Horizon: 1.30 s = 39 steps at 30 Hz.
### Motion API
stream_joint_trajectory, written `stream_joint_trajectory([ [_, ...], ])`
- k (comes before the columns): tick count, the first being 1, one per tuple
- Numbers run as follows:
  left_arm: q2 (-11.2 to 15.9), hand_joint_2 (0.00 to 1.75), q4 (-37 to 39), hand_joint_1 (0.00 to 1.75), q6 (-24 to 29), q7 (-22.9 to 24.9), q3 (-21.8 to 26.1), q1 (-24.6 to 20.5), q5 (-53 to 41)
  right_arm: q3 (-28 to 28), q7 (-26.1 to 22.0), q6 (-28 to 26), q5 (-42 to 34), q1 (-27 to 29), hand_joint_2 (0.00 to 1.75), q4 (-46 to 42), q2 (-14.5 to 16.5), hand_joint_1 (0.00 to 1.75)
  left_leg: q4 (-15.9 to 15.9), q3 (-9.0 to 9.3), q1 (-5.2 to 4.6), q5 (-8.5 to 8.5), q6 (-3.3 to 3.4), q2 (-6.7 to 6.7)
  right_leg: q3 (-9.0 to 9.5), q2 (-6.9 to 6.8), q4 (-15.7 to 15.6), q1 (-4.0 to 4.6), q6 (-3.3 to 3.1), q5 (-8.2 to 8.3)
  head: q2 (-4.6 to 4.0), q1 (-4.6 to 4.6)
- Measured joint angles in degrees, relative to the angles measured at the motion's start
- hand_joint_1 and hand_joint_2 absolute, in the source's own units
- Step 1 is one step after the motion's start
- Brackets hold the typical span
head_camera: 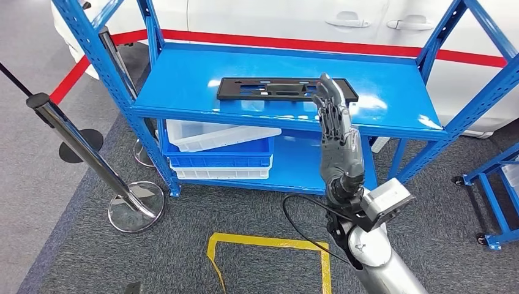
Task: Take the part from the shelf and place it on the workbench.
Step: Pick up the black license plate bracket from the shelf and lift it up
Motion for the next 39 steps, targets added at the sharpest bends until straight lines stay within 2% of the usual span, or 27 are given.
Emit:
stream_joint_trajectory([
  [1, 0.0, 0.0, 0.0, 0.0, -0.1, 0.1, 0.0, 0.0, 0.0, 0.0, 0.2, 0.0, 0.0, 0.2, 0.0, 0.0, -0.2, 0.0, 0.4, 0.05, 0.1, -0.33, -0.37, -0.02, 1.15, -0.03, -3.1, -0.43, 0.25, 2.26, 0.0, 0.0],
  [2, 0.0, 0.0, 0.0, 0.0, -0.1, 0.1, 0.0, 0.0, -0.1, 0.0, 0.3, 0.0, 0.1, 0.4, 0.0, 0.0, -0.3, 0.0, 0.9, 0.01, 0.18, -0.74, -0.82, -0.07, 2.49, 0.0, -6.3, -0.72, 0.57, 3.77, 0.0, 0.02],
  [3, 0.1, 0.0, 0.0, 0.0, -0.2, 0.1, 0.0, 0.0, -0.2, 0.0, 0.5, 0.0, 0.2, 0.6, 0.0, -0.1, -0.4, 0.0, 1.6, -0.12, 0.16, -1.21, -1.33, -0.13, 3.69, 0.12, -9.0, -0.87, 0.6, 4.79, 0.0, -0.01],
  [4, 0.1, 0.0, 0.0, 0.0, -0.2, 0.1, 0.0, 0.0, -0.3, 0.0, 0.6, 0.0, 0.3, 0.9, 0.0, -0.2, -0.5, 0.0, 2.1, -0.26, 0.16, -1.53, -1.8, -0.19, 4.35, 0.23, -10.4, -0.81, 0.45, 5.0, 0.0, -0.06],
  [6, 0.1, 0.0, 0.0, 0.0, -0.2, 0.0, 0.0, 0.0, -0.5, -0.1, 0.7, -0.1, 0.5, 1.4, 0.0, -0.4, -0.7, 0.0, 2.5, -0.37, 0.24, -1.82, -2.51, -0.27, 4.48, 0.5, -10.6, -0.31, -0.48, 4.58, 0.0, -0.17],
  [8, -0.1, 0.0, 0.0, 0.0, -0.1, 0.0, -0.1, 0.0, -0.5, -0.1, 0.7, -0.1, 0.7, 1.5, 0.0, -0.7, -0.8, 0.0, 2.3, -0.48, 0.77, -2.2, -3.13, -0.21, 4.77, 0.55, -10.8, -0.08, -1.44, 4.55, 0.0, -0.23],
  [10, -0.3, 0.0, 0.0, 0.0, -0.2, 0.0, -0.2, -0.2, -0.5, -0.1, 0.7, -0.1, 0.8, 1.5, 0.0, -1.2, -0.8, 0.0, 6.1, -2.33, 0.99, -3.93, -3.64, -0.05, 5.57, 0.51, -11.6, -0.05, -2.26, 4.62, 0.0, -0.43],
  [11, -0.4, 0.0, 0.0, 0.0, -0.2, 0.0, -0.3, -0.2, -0.5, -0.1, 0.7, -0.1, 0.8, 1.6, 0.0, -1.3, -0.8, 0.0, 10.1, -4.1, 0.89, -5.2, -3.72, 0.04, 5.97, 0.44, -11.9, 0.09, -2.56, 4.55, 0.0, -0.59],
  [13, -0.5, 0.0, 0.0, 0.0, -0.2, 0.0, -0.5, -0.2, -0.6, -0.1, 0.9, -0.1, 0.9, 1.8, 0.0, -1.3, -0.9, 0.0, 16.9, -8.14, 0.73, -6.71, -3.18, 0.04, 6.6, 0.4, -12.1, 0.62, -3.11, 4.14, 0.0, -0.74],
  [14, -0.5, 0.0, 0.0, 0.0, -0.2, 0.0, -0.6, -0.1, -0.7, -0.1, 1.0, -0.2, 0.9, 1.9, 0.0, -1.3, -0.9, 0.0, 18.1, -9.26, 0.53, -6.28, -2.75, 0.03, 6.94, 0.47, -12.0, 0.93, -3.35, 3.85, 0.0, -0.75],
  [15, -0.5, 0.0, 0.0, 0.0, -0.3, 0.1, -0.6, 0.0, -0.8, -0.1, 1.1, -0.2, 1.0, 2.1, 0.0, -1.3, -0.9, 0.0, 17.1, -9.36, 0.19, -4.8, -2.2, 0.02, 7.35, 0.59, -12.0, 1.21, -3.51, 3.52, 0.0, -0.74],
  [17, -0.4, 0.0, 0.0, 0.0, -0.4, 0.4, -0.7, 0.1, -1.0, -0.1, 1.4, -0.4, 1.1, 2.2, 0.0, -1.5, -0.9, 0.0, 10.4, -7.06, -0.95, -0.19, -0.82, -0.03, 8.32, 0.81, -12.1, 1.48, -3.63, 2.74, 0.0, -0.72],
  [18, -0.3, 0.0, 0.0, 0.0, -0.4, 0.6, -0.8, 0.1, -1.2, -0.1, 1.4, -0.6, 1.3, 2.3, 0.0, -1.6, -0.9, 0.0, 7.0, -5.57, -1.51, 1.51, -0.2, -0.04, 8.69, 0.87, -12.1, 1.57, -3.55, 2.39, 0.0, -0.68],
  [19, -0.1, 0.0, 0.0, 0.0, -0.4, 0.7, -0.9, 0.0, -1.3, -0.1, 1.5, -0.7, 1.4, 2.5, 0.0, -1.8, -1.0, 0.0, 4.3, -4.33, -2.02, 2.25, 0.25, -0.05, 8.88, 0.89, -12.2, 1.55, -3.41, 2.1, 0.0, -0.68],
  [21, 0.0, 0.0, 0.0, 0.0, -0.4, 0.9, -1.0, -0.2, -1.4, -0.1, 1.7, -0.9, 1.7, 2.8, 0.0, -2.1, -1.1, 0.0, 2.3, -3.26, -2.44, 1.65, 0.63, -0.04, 8.91, 0.89, -12.5, 1.5, -2.98, 1.82, 0.0, -0.76],
  [24, -0.1, 0.0, 0.0, 0.0, -0.4, 1.0, -1.1, -0.2, -1.5, -0.2, 1.8, -0.9, 1.8, 3.0, 0.0, -2.6, -1.2, 0.0, 0.2, -1.55, -2.0, 1.13, 0.8, 0.06, 9.2, 0.7, -12.2, 1.59, -2.25, 1.03, 0.0, -0.8],
  [25, -0.1, 0.0, 0.0, 0.0, -0.4, 1.0, -1.1, -0.1, -1.5, -0.3, 1.8, -0.9, 1.8, 2.9, 0.0, -2.7, -1.3, 0.0, -0.5, -0.72, -1.73, 1.04, 0.89, 0.13, 8.38, 0.61, -10.4, 1.63, -1.99, 0.23, 0.0, -0.75],
  [27, -0.2, 0.0, 0.0, 0.0, -0.4, 1.1, -1.1, -0.1, -1.7, -0.4, 1.8, -0.8, 1.8, 3.1, 0.0, -2.9, -1.5, 0.0, -1.1, 0.53, -1.5, 0.48, 1.07, 0.17, 4.15, 0.51, -3.2, 1.41, -1.5, -1.88, 0.0, -0.6],
  [28, -0.2, 0.0, 0.0, 0.0, -0.4, 1.2, -1.2, -0.2, -1.9, -0.4, 1.9, -0.7, 1.8, 3.4, 0.0, -2.9, -1.6, 0.0, -1.1, 0.97, -1.46, 0.08, 1.07, 0.14, 1.57, 0.5, 0.4, 1.16, -1.23, -2.49, 0.0, -0.57],
  [29, -0.2, 0.0, 0.0, 0.0, -0.4, 1.3, -1.2, -0.2, -2.1, -0.4, 2.0, -0.6, 1.8, 3.6, 0.0, -2.9, -1.7, 0.0, -1.1, 1.48, -1.41, -0.41, 0.99, 0.09, -0.47, 0.49, 2.6, 0.89, -0.96, -2.17, 0.0, -0.56],
  [30, -0.2, 0.0, 0.0, 0.0, -0.4, 1.3, -1.3, -0.2, -2.3, -0.4, 2.2, -0.3, 1.9, 3.7, 0.0, -2.9, -1.9, 0.0, -0.9, 2.07, -1.31, -0.96, 0.84, 0.04, -1.53, 0.46, 2.8, 0.62, -0.68, -0.75, 0.0, -0.55],
  [31, -0.2, 0.0, 0.0, 0.0, -0.4, 1.3, -1.5, -0.1, -2.4, -0.4, 2.4, 0.0, 1.9, 3.7, 0.0, -2.9, -2.0, 0.0, -0.7, 2.71, -1.16, -1.59, 0.63, 0.01, -1.54, 0.42, 0.9, 0.37, -0.4, 1.66, 0.0, -0.55],
  [32, -0.3, 0.0, 0.0, 0.0, -0.5, 1.2, -1.6, -0.1, -2.7, -0.4, 2.6, 0.4, 2.0, 3.6, 0.0, -2.9, -2.1, 0.0, -0.3, 3.34, -1.0, -2.35, 0.34, 0.0, -0.76, 0.35, -2.6, 0.13, -0.16, 4.56, 0.0, -0.53],
  [33, -0.3, 0.0, 0.0, 0.0, -0.6, 1.1, -1.8, -0.1, -2.9, -0.4, 2.8, 0.8, 2.0, 3.4, 0.0, -2.9, -2.2, 0.0, 0.1, 3.68, -0.92, -3.14, -0.05, -0.02, 0.27, 0.27, -5.8, 0.06, 0.01, 6.61, 0.0, -0.47],
  [34, -0.4, 0.0, 0.0, 0.0, -0.7, 1.0, -1.9, -0.2, -3.2, -0.4, 3.0, 1.2, 2.1, 3.1, 0.0, -2.8, -2.3, 0.0, 0.6, 3.83, -0.89, -3.85, -0.48, -0.04, 1.31, 0.21, -8.5, 0.06, -0.12, 7.55, 0.0, -0.41],
  [35, -0.4, 0.0, 0.0, 0.0, -0.7, 0.8, -2.1, -0.3, -3.6, -0.4, 3.3, 1.6, 2.2, 2.8, 0.0, -2.8, -2.3, 0.0, 1.0, 3.78, -0.87, -4.34, -0.89, -0.04, 1.9, 0.19, -10.0, 0.17, -0.46, 7.65, 0.0, -0.43],
  [39, -0.9, 0.0, 0.0, 0.0, -0.1, 0.5, -2.8, -0.8, -3.9, -0.4, 3.8, 2.7, 2.9, 1.6, 0.0, -2.6, -2.4, 0.0, 1.9, 3.47, -0.69, -5.46, -2.09, 0.04, 2.71, 0.38, -10.8, 0.48, -2.23, 6.38, 0.0, -0.71],
])
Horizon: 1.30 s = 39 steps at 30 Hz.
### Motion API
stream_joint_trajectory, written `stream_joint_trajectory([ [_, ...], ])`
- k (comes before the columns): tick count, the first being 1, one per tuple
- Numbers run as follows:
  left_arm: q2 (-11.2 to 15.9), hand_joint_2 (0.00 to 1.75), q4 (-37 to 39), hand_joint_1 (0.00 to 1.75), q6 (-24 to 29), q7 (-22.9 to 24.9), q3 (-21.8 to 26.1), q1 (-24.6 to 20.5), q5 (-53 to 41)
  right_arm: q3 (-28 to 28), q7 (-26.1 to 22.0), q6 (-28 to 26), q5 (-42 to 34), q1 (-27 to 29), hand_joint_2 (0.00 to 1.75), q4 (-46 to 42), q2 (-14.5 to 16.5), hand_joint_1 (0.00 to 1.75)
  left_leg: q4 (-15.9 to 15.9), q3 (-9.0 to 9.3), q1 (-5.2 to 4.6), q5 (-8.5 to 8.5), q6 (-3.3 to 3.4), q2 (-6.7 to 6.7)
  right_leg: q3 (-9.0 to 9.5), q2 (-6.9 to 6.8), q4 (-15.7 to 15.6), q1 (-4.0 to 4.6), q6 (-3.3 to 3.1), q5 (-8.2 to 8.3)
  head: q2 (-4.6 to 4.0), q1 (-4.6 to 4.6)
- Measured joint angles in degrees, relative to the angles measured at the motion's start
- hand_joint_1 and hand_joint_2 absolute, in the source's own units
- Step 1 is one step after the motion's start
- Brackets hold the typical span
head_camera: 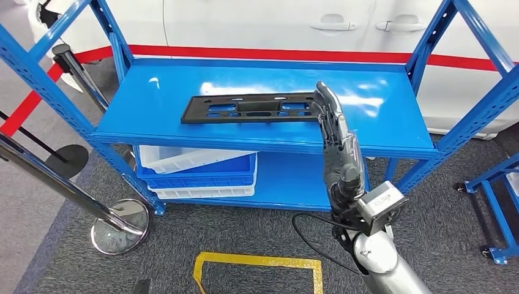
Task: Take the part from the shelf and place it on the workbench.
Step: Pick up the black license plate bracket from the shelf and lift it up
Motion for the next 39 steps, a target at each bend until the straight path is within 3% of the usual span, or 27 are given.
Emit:
stream_joint_trajectory([
  [2, -0.3, 0.0, 0.0, 0.0, 0.7, 0.0, -0.1, -0.1, 0.5, 0.0, 0.1, 0.1, 0.3, -0.3, 0.0, 0.2, 0.1, 0.0, 4.7, -2.39, 0.17, -1.74, -0.51, 0.02, 0.96, -0.19, -0.4, -0.07, -0.75, -0.47, 0.0, -0.21],
  [4, -0.8, 0.0, 0.0, 0.0, 1.0, 0.0, -0.1, -0.1, 0.9, 0.0, 0.2, -0.2, 0.5, -0.4, 0.0, 0.4, 0.2, 0.0, 12.4, -7.46, 0.29, -3.41, -0.81, 0.02, 1.64, -0.31, -0.4, 0.07, -1.12, -1.07, 0.0, -0.33],
  [6, -1.1, 0.0, 0.0, 0.0, 1.0, 0.0, -0.1, 0.0, 0.9, 0.0, 0.3, -0.5, 0.6, -0.2, 0.0, 0.7, 0.2, 0.0, 15.8, -11.17, 0.33, -2.32, -0.8, 0.02, 2.44, -0.2, -0.4, 0.22, -1.15, -1.76, 0.0, -0.33],
  [7, -1.2, 0.0, 0.0, 0.0, 1.0, 0.0, -0.1, 0.1, 0.9, 0.0, 0.4, -0.6, 0.7, -0.1, 0.0, 0.8, 0.2, 0.0, 14.5, -11.51, 0.33, -0.24, -0.66, 0.02, 3.01, -0.09, -0.4, 0.25, -1.12, -2.18, 0.0, -0.34],
  [9, -1.3, 0.0, 0.0, 0.0, 0.8, 0.1, -0.2, 0.1, 0.6, 0.0, 0.5, -0.6, 1.0, 0.1, 0.87, 1.0, 0.2, 0.0, 7.9, -9.68, 0.24, 4.91, -0.23, -0.02, 4.28, 0.11, -0.5, 0.3, -0.89, -3.09, 0.0, -0.31],
  [10, -1.3, 0.0, 0.0, 0.0, 0.7, 0.1, -0.2, 0.1, 0.4, 0.0, 0.6, -0.6, 1.2, 0.2, 1.31, 1.0, 0.2, 0.0, 4.7, -8.45, 0.08, 6.48, 0.01, -0.05, 4.71, 0.21, -0.5, 0.38, -0.65, -3.5, 0.0, -0.32],
  [11, -1.3, 0.0, 0.0, 0.0, 0.6, 0.2, -0.4, 0.0, 0.3, 0.0, 0.7, -0.6, 1.3, 0.2, 1.75, 1.1, 0.2, 0.0, 2.5, -7.55, -0.09, 6.99, 0.27, -0.07, 4.93, 0.26, -0.5, 0.43, -0.37, -3.8, 0.0, -0.29],
  [13, -1.3, 0.0, 0.0, 0.0, 0.6, 0.2, -0.6, -0.2, 0.2, 0.1, 0.9, -0.6, 1.8, 0.4, 1.75, 1.2, 0.2, 0.0, 1.0, -6.87, -0.39, 6.33, 0.77, -0.09, 5.05, 0.31, -0.8, 0.5, 0.21, -4.07, 0.0, -0.27],
  [16, -1.6, 0.0, 0.0, 0.0, 0.8, 0.3, -0.7, -0.2, -0.1, 0.3, 1.1, -0.4, 2.8, 0.3, 1.75, 1.3, 0.2, 0.0, -0.1, -5.86, -0.03, 6.03, 1.64, -0.07, 4.68, 0.12, 0.3, 0.53, 0.92, -5.2, 0.0, -0.15],
  [17, -1.7, 0.0, 0.0, 0.0, 0.8, 0.3, -0.8, -0.3, -0.2, 0.4, 1.2, -0.3, 3.1, 0.2, 1.75, 1.4, 0.2, 0.0, -0.4, -5.39, 0.08, 5.95, 1.94, -0.05, 3.52, 0.06, 2.7, 0.54, 1.05, -6.28, 0.0, -0.07],
  [19, -1.8, 0.0, 0.0, 0.0, 1.0, 0.5, -0.9, -0.5, -0.2, 0.6, 1.6, 0.1, 4.0, 0.2, 1.75, 1.7, 0.2, 0.0, -0.5, -4.81, -0.09, 5.51, 2.5, -0.04, -0.69, 0.0, 10.0, 0.49, 1.13, -8.82, 0.0, 0.03],
  [20, -1.8, 0.0, 0.0, 0.0, 1.1, 0.6, -0.9, -0.6, -0.1, 0.8, 1.9, 0.3, 4.7, 0.2, 1.75, 1.9, 0.2, 0.0, -0.5, -4.61, -0.16, 5.28, 2.65, -0.06, -2.82, 0.0, 13.1, 0.47, 1.17, -9.37, 0.0, 0.05],
  [21, -1.8, 0.0, 0.0, 0.0, 1.3, 0.9, -1.0, -0.6, -0.1, 1.2, 2.4, 0.4, 5.9, 0.2, 1.75, 2.2, 0.2, 0.0, -0.4, -4.38, -0.2, 4.98, 2.72, -0.11, -4.21, 0.0, 14.5, 0.46, 1.19, -8.9, 0.0, 0.08],
  [22, -1.9, 0.0, 0.0, 0.0, 1.5, 1.2, -1.0, -0.6, -0.1, 1.8, 2.9, 0.5, 7.5, 0.0, 1.75, 2.5, 0.2, 0.0, -0.2, -4.12, -0.21, 4.64, 2.71, -0.16, -4.54, -0.01, 13.7, 0.45, 1.17, -7.29, 0.0, 0.08],
  [24, -2.1, 0.0, 0.0, 0.0, 1.8, 1.7, -1.0, -0.6, -0.3, 3.3, 3.8, 0.2, 10.8, -0.7, 1.75, 3.5, 0.3, 0.0, 0.2, -3.52, -0.2, 3.8, 2.53, -0.26, -2.57, -0.04, 7.4, 0.42, 0.95, -2.53, 0.0, 0.09],
  [26, -2.3, 0.0, 0.0, 0.0, 1.9, 1.9, -1.0, -0.9, -0.5, 4.9, 4.2, -0.2, 13.0, -1.4, 1.75, 4.5, 0.6, 0.0, 0.7, -3.37, -0.35, 3.12, 2.13, -0.34, -0.3, -0.07, 2.0, 0.61, 0.58, -0.26, 0.0, 0.08],
  [29, -2.4, 0.0, 0.0, 0.0, 1.9, 2.8, -1.2, -1.1, -1.0, 6.7, 4.9, -1.1, 15.8, -2.3, 1.75, 6.2, 1.2, 0.0, 0.9, -3.71, -0.4, 2.93, 1.74, -0.35, 0.39, 0.06, 0.3, 0.84, 0.16, -0.72, 0.0, 0.06],
  [39, -2.4, 0.0, 0.0, 0.0, 0.8, 4.4, -2.5, -1.7, -3.1, 10.6, 4.9, -2.7, 22.1, -9.6, 1.75, 19.6, 5.4, 0.0, 0.1, -3.13, -0.3, 3.08, 1.44, -0.35, 0.55, 0.16, 0.2, 1.05, -0.38, -0.89, 0.0, 0.05],
])
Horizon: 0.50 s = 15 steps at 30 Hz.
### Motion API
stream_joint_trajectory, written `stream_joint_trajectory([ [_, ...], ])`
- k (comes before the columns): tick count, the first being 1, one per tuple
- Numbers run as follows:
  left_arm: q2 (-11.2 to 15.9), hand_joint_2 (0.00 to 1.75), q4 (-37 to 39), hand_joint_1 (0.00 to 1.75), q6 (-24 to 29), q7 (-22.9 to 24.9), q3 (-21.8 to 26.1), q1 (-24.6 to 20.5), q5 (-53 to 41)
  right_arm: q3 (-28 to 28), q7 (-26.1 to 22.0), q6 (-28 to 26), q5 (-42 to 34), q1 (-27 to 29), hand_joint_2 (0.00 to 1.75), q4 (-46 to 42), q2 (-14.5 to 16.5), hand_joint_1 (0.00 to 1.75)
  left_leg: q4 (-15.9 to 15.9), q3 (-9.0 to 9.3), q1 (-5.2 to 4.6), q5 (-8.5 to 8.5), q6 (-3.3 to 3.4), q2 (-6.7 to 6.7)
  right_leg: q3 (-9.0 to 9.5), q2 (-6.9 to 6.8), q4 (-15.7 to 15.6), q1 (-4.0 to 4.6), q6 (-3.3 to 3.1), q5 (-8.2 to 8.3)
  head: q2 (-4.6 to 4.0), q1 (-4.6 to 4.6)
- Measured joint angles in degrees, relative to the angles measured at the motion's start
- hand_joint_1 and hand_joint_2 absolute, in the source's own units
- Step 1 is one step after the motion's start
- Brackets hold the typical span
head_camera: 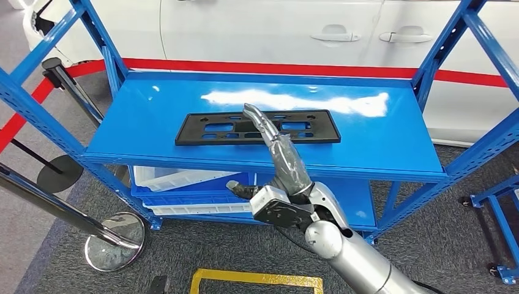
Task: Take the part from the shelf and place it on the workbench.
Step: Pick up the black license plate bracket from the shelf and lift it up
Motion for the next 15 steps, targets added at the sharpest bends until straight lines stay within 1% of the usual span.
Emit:
stream_joint_trajectory([
  [7, 0.0, 0.0, 0.0, 0.0, -0.9, 1.0, -1.2, -1.1, -1.6, 2.6, -0.2, -1.0, 6.6, -9.7, 1.75, 15.1, 3.8, 0.0, -0.1, 0.02, 0.0, 0.25, -0.42, 0.0, 0.02, -0.08, 0.0, 0.0, -0.17, 0.12, 0.0, 0.01],
  [15, 0.1, 0.0, 0.0, 0.0, -1.6, 1.1, -2.1, -1.2, -2.1, 4.4, -1.1, -2.4, 8.9, -13.7, 1.75, 27.6, 6.5, 0.0, -0.1, 0.01, 0.0, 0.25, -0.44, 0.0, 0.12, -0.13, -0.1, -0.04, -0.2, 0.16, 0.0, 0.03],
])
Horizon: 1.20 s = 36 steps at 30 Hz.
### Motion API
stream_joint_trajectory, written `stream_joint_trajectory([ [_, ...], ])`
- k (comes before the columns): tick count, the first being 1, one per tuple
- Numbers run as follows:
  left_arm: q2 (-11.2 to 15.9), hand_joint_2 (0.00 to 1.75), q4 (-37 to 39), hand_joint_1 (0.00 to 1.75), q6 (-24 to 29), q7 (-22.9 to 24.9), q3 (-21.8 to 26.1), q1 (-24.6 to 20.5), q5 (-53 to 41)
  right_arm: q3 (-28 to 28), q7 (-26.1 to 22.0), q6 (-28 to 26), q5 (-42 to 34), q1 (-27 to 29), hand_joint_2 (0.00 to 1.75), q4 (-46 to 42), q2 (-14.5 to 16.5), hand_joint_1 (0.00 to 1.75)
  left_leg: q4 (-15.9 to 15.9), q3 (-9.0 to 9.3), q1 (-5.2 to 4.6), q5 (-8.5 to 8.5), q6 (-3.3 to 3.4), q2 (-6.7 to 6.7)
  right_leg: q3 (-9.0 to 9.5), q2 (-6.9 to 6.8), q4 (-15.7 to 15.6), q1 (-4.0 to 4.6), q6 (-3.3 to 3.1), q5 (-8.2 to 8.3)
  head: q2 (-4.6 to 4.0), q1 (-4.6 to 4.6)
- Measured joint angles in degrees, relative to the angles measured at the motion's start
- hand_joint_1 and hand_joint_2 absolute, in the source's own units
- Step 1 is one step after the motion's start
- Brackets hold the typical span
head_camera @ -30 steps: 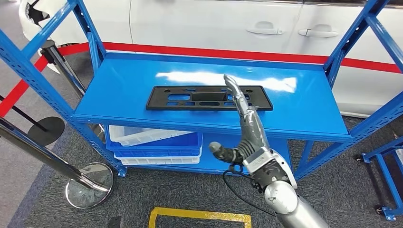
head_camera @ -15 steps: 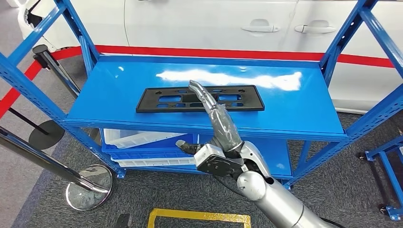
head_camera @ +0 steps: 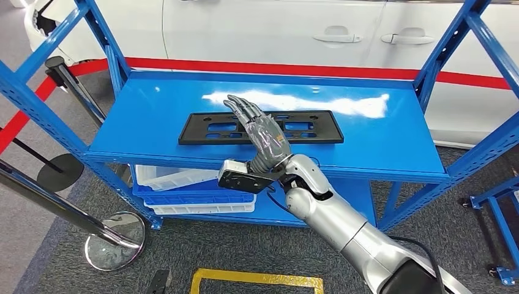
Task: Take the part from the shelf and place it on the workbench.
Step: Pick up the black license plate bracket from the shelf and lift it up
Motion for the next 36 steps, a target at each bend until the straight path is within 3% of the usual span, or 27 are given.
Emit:
stream_joint_trajectory([
  [7, 0.2, 0.0, 0.0, 0.0, -0.3, 0.5, -0.4, 0.2, -0.7, 0.6, -0.4, -0.1, 0.9, -1.5, 1.75, 8.3, 1.5, 0.0, 0.0, -0.02, 0.0, -0.03, 0.0, 0.0, 0.04, -0.01, -0.1, -0.01, 0.01, 0.0, 0.0, 0.0],
  [18, 0.6, 0.0, 0.0, 0.0, -0.2, 0.9, -0.7, 0.6, -1.1, 0.7, -0.3, 0.0, 0.9, -2.0, 1.75, 13.6, 2.5, 0.0, 0.1, -0.01, -0.07, -0.1, 0.11, -0.01, 0.08, 0.0, -0.3, -0.08, 0.13, 0.09, 0.0, 0.0],
  [22, 0.4, 0.0, 0.0, 0.0, 0.6, 1.2, -0.7, 0.3, -1.2, 0.8, 0.4, 0.1, 1.8, -2.1, 1.75, 14.2, 3.0, 0.0, -3.2, 1.95, 0.39, 1.24, 1.29, 0.21, 0.27, 0.06, -0.6, -0.02, 1.01, -0.05, 0.0, 0.15],
  [24, 0.3, 0.0, 0.0, 0.0, 0.7, 1.2, -0.7, 0.2, -1.2, 0.9, 0.9, 0.1, 2.6, -2.2, 1.75, 14.6, 3.0, 0.0, -4.8, 3.11, 0.7, 1.8, 1.39, 0.47, -2.06, 0.02, 4.2, -0.28, 1.46, -2.12, 0.0, 0.42],
  [26, 0.3, 0.0, 0.0, 0.0, 0.8, 1.2, -0.7, 0.1, -1.1, 1.0, 1.4, 0.1, 3.1, -2.0, 1.75, 15.1, 3.0, 0.0, -4.8, 3.41, 0.88, 1.59, 1.21, 0.52, -5.71, 0.0, 10.5, -0.96, 2.08, -3.98, 0.0, 0.47],
  [27, 0.3, 0.0, 0.0, 0.0, 0.9, 1.2, -0.7, 0.1, -1.1, 1.1, 1.5, 0.1, 3.3, -1.9, 1.75, 15.4, 2.9, 0.0, -4.6, 3.5, 1.04, 1.3, 0.95, 0.5, -6.77, -0.01, 11.8, -1.37, 2.48, -3.67, 0.0, 0.48],
  [28, 0.3, 0.0, 0.0, 0.0, 0.9, 1.2, -0.7, 0.2, -1.1, 1.2, 1.6, 0.1, 3.5, -1.8, 1.75, 15.6, 2.9, 0.0, -4.2, 3.57, 1.3, 0.9, 0.6, 0.47, -6.89, -0.04, 11.1, -1.81, 2.94, -2.37, 0.0, 0.49],
  [30, 0.3, 0.0, 0.0, 0.0, 1.1, 1.2, -0.7, 0.3, -1.0, 1.3, 1.8, 0.3, 3.9, -1.8, 1.75, 16.0, 2.9, 0.0, -2.8, 3.57, 1.94, -0.4, -0.48, 0.34, -4.87, -0.15, 5.6, -2.67, 4.06, 1.21, 0.0, 0.5],
  [31, 0.4, 0.0, 0.0, 0.0, 1.2, 1.2, -0.7, 0.2, -0.9, 1.5, 1.9, 0.3, 4.2, -1.9, 1.75, 16.1, 3.0, 0.0, -1.8, 3.27, 2.07, -1.19, -1.16, 0.29, -3.8, -0.15, 3.1, -2.84, 4.34, 1.98, 0.0, 0.65],
  [33, 0.6, 0.0, 0.0, 0.0, 1.4, 1.2, -0.7, 0.2, -0.7, 1.7, 2.1, 0.5, 4.3, -2.0, 1.75, 16.4, 3.1, 0.0, -0.2, 2.5, 2.09, -2.26, -2.23, 0.2, -3.26, 0.04, 1.8, -2.61, 3.46, 1.3, 0.0, 0.7],
  [35, 0.5, 0.0, 0.0, 0.0, 1.4, 1.2, -0.7, 0.4, -0.5, 1.8, 2.3, 0.5, 4.5, -2.0, 1.75, 16.6, 3.1, 0.0, 0.1, 2.17, 2.24, -2.56, -2.79, 0.2, -3.57, 0.25, 2.4, -2.19, 1.74, 0.76, 0.0, 0.5],
  [36, 0.5, 0.0, 0.0, 0.0, 1.4, 1.2, -0.7, 0.4, -0.5, 1.8, 2.3, 0.6, 4.7, -2.0, 1.75, 16.7, 3.1, 0.0, 0.4, 2.09, 2.41, -2.81, -2.97, 0.25, -3.53, 0.29, 2.4, -2.07, 1.21, 0.58, 0.0, 0.4],
])
